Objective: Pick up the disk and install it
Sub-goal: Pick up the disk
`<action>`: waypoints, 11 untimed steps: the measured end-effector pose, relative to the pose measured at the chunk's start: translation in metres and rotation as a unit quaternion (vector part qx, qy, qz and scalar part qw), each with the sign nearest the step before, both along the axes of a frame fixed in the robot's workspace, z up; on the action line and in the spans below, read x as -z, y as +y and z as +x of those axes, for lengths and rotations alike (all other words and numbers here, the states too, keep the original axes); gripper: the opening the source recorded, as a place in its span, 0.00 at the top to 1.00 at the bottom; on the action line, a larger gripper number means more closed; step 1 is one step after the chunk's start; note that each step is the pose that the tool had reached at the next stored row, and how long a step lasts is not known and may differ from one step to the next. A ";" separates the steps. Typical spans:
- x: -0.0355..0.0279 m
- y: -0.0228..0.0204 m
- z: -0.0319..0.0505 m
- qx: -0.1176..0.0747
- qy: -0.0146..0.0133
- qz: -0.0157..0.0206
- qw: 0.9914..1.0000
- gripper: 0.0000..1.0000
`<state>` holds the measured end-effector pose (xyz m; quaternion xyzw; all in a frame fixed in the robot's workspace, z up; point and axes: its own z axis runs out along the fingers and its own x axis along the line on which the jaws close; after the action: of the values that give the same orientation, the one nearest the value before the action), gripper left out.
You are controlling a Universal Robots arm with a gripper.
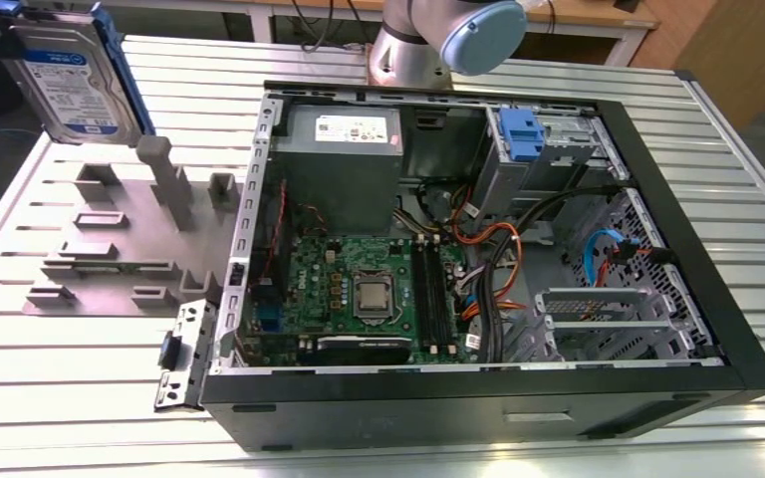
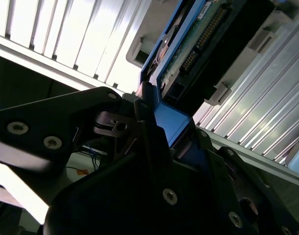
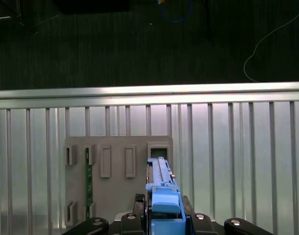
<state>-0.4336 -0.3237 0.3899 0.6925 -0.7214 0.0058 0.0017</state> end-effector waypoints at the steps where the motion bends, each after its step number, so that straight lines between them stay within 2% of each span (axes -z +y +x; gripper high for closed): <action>1: -0.0001 0.0000 0.0000 0.000 0.000 0.000 1.000 0.64; 11: -0.0024 0.0000 0.0000 0.000 0.000 0.000 1.000 0.64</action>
<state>-0.4336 -0.3237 0.3924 0.6925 -0.7214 0.0058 0.0017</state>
